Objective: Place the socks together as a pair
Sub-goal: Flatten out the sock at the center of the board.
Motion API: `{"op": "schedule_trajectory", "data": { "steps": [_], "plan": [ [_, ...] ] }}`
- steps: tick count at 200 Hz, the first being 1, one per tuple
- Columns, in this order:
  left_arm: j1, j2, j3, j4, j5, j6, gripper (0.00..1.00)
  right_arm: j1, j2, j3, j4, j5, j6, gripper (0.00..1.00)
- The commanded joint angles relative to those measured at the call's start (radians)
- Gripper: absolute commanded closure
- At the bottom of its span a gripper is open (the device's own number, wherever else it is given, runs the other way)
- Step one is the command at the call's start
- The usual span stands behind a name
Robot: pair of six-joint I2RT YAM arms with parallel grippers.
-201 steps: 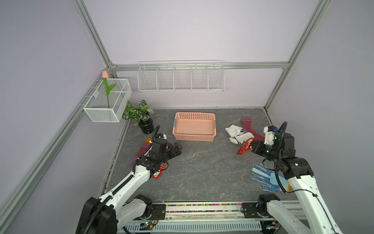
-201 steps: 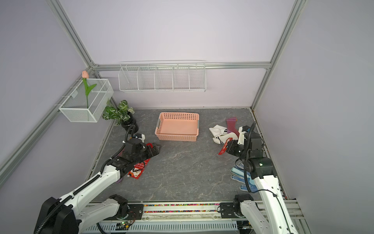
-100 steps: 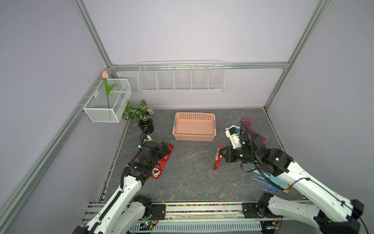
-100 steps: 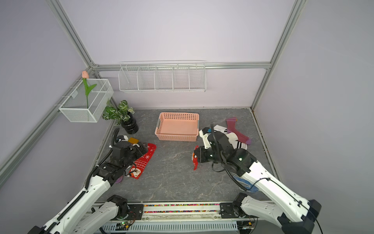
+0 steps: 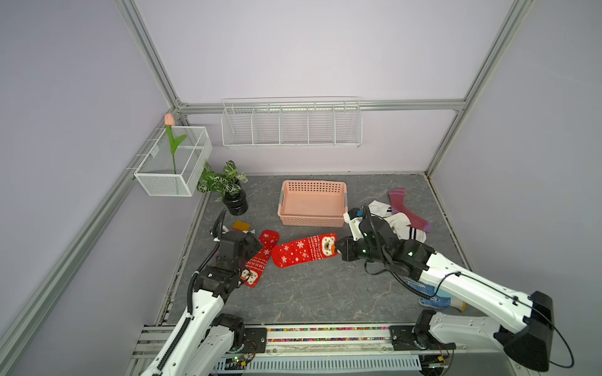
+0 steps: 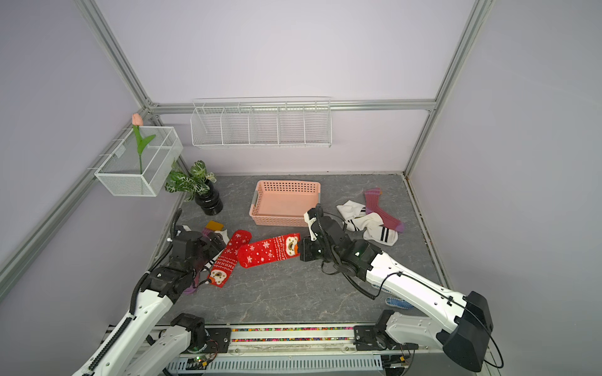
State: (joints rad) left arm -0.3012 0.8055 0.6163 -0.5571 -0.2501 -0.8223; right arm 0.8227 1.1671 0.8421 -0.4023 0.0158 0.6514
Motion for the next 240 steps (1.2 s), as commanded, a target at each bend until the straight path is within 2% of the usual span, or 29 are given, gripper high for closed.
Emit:
{"op": "schedule_trajectory", "data": {
  "steps": [1, 25, 51, 79, 107, 130, 179, 240],
  "plan": [
    [0.004, 0.025, 0.013, -0.032, 0.001, -0.022, 0.08, -0.088, 0.015, -0.126, -0.008, -0.072, 0.0, 0.93],
    [0.004, 0.042, 0.007, -0.042, -0.009, -0.026, 0.08, -0.178, -0.001, -0.219, 0.014, -0.1, -0.015, 0.93],
    [0.004, 0.047, 0.002, -0.059, -0.023, -0.039, 0.08, -0.229, -0.028, -0.241, 0.004, -0.104, -0.037, 0.91],
    [0.005, 0.05, 0.002, -0.097, -0.046, -0.038, 0.07, -0.262, -0.035, -0.229, -0.027, -0.087, -0.074, 0.6],
    [0.004, 0.068, 0.023, -0.196, -0.12, -0.059, 0.07, -0.268, -0.033, -0.176, -0.141, 0.047, -0.126, 0.41],
    [0.004, 0.084, 0.039, -0.249, -0.131, -0.076, 0.08, -0.268, -0.068, -0.146, -0.201, 0.129, -0.151, 0.42],
    [0.004, 0.145, 0.015, -0.263, -0.013, -0.133, 0.13, -0.266, -0.241, -0.196, -0.103, 0.088, -0.081, 0.41],
    [0.005, 0.275, -0.007, -0.301, 0.063, -0.194, 0.29, -0.266, -0.303, -0.266, -0.021, 0.117, -0.07, 0.41]
  ]
}}
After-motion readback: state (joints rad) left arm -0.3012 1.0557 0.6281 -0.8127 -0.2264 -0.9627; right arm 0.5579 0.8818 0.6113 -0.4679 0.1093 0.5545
